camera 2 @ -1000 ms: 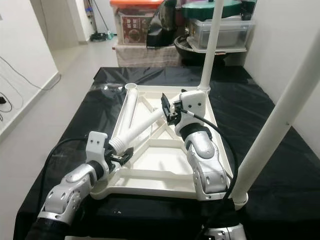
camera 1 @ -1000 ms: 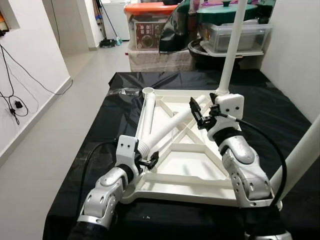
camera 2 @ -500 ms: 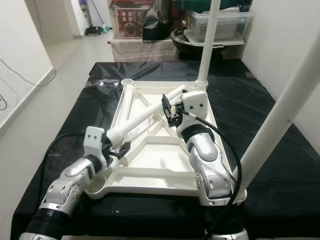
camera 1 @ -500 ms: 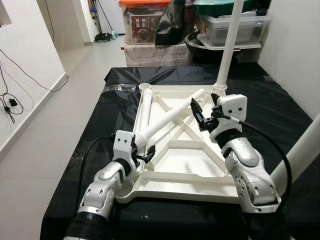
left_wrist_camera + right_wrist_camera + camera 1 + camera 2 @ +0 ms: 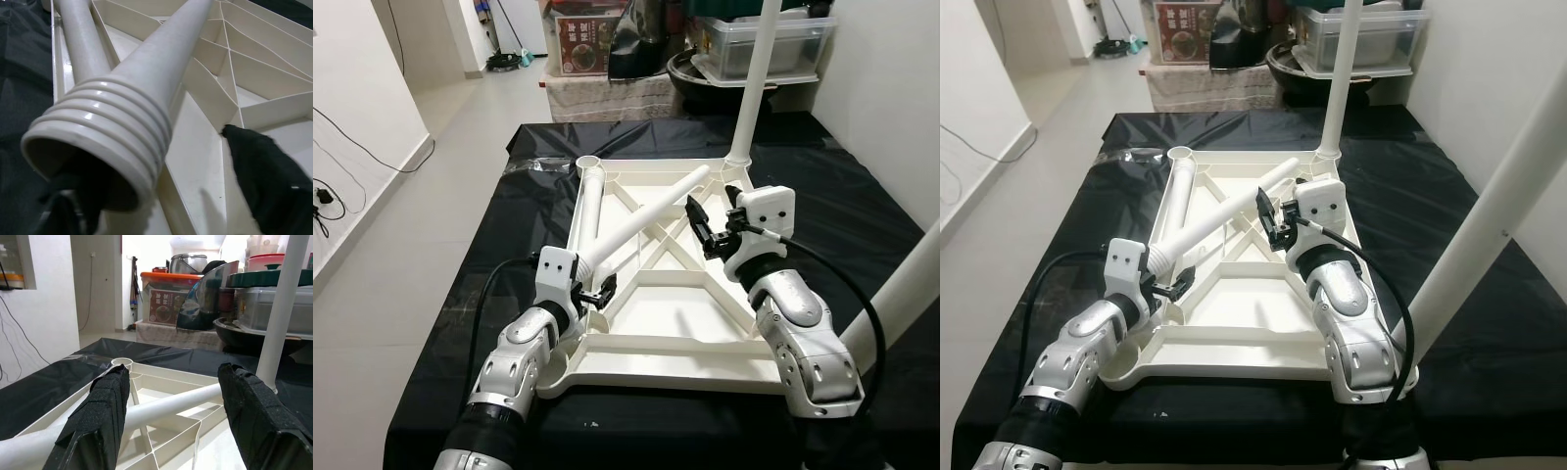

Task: Building children table

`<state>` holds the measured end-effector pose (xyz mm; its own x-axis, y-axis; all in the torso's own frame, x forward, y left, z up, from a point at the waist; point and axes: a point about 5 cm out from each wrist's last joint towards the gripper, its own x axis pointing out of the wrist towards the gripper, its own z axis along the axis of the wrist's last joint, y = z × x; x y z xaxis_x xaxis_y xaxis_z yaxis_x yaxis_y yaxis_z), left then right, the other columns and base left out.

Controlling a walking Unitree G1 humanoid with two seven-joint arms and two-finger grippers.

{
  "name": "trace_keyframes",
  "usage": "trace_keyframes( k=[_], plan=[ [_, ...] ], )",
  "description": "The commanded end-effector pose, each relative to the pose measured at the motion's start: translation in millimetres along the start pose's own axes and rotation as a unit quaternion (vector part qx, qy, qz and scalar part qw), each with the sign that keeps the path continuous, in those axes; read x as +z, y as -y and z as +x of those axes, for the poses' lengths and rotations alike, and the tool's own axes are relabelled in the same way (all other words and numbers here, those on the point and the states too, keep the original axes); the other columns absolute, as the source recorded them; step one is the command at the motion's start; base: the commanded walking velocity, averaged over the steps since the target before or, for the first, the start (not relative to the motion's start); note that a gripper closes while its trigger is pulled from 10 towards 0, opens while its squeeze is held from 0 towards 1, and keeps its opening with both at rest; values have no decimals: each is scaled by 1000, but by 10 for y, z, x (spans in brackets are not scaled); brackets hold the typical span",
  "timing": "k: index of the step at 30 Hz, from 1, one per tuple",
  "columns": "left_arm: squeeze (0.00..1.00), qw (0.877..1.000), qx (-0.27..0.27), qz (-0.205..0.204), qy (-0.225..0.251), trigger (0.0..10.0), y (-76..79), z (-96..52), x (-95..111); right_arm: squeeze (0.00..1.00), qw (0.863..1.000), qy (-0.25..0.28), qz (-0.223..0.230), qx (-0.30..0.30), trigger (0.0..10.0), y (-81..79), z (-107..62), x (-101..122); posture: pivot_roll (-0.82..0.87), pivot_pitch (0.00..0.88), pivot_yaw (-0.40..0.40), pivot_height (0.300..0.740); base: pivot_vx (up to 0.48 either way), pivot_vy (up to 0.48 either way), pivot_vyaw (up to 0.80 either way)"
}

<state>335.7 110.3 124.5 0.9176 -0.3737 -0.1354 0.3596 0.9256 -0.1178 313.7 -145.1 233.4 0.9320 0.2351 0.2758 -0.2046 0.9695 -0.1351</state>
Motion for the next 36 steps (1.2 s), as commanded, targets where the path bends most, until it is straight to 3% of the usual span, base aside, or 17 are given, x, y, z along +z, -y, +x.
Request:
trace_keyframes(
  k=[1,20,29,30,33,34,35,36],
  plan=[
    [0,1000,1,3,-11,0,-36,-7,-56,0,1000,-5,0,1,10000,2,-15,-6,-19,109,2,740,0,0,0],
    [0,1000,24,5,3,0,-145,-110,-123,0,1000,-9,6,-2,10000,-11,11,-27,-12,101,-9,740,0,0,0],
    [0,997,40,33,58,0,-182,-265,47,0,999,-10,36,-2,10000,-64,77,-73,19,40,-12,740,0,0,0],
    [0,996,39,38,73,0,-178,-291,103,0,999,-12,49,-3,10000,-74,88,-87,19,40,-12,740,0,0,0],
    [0,986,33,54,153,0,-226,-482,458,0,973,-61,223,6,10000,-192,152,-238,39,0,-15,740,0,0,0],
    [0,984,32,58,167,0,-243,-527,522,0,964,-74,254,12,10000,-226,163,-278,40,0,-15,740,0,0,0],
    [0,984,32,58,167,0,-243,-527,522,0,964,-74,254,12,10000,-226,163,-278,40,0,-15,740,0,0,0],
    [0,981,27,63,179,0,-272,-601,584,1000,952,-86,292,22,10000,-261,172,-323,40,0,-13,740,0,0,0]
  ],
)
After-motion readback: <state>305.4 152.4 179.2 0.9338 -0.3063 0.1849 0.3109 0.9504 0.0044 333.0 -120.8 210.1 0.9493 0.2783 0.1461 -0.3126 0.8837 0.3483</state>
